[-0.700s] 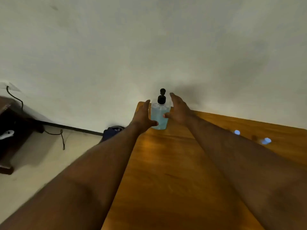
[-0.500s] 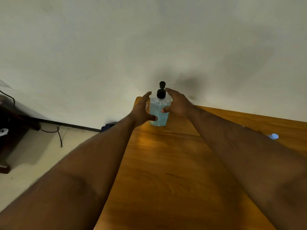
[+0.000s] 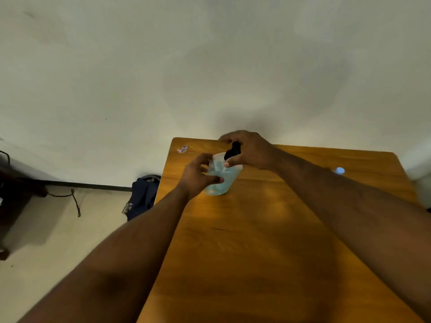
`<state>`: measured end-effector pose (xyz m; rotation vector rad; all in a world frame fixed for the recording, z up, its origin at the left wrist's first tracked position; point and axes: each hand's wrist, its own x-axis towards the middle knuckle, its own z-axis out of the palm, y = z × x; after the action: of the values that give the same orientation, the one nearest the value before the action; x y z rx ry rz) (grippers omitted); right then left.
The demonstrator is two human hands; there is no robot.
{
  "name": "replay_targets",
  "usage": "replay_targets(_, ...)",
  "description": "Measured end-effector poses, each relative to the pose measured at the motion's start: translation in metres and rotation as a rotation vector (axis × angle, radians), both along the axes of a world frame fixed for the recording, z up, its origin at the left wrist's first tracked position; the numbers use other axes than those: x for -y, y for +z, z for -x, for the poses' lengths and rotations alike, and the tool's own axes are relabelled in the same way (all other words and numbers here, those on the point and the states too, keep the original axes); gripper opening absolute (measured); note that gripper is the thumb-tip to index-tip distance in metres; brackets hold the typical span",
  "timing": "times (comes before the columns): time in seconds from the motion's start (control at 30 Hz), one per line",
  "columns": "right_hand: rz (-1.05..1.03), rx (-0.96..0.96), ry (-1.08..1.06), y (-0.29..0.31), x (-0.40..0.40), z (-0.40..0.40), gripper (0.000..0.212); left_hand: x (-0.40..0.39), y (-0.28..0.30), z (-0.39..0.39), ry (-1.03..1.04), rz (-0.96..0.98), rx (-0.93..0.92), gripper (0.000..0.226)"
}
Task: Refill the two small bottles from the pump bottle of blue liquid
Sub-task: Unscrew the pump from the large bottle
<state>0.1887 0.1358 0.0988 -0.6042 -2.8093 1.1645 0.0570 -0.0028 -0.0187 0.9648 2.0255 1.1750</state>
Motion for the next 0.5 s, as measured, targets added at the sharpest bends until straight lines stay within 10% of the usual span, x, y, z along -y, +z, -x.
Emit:
replay_targets(0.3,0.070,0.008,-0.205,0.013,0.044,-0.161,0.079,0.026,0.020,-0.148,-0.085,-0.002,0.227,0.069)
replay_targets(0.5,0.041,-0.050,-0.289,-0.024,0.058,-0.231,0.029,0.037,0.001,-0.209,-0.147,0.048,0.278,0.076)
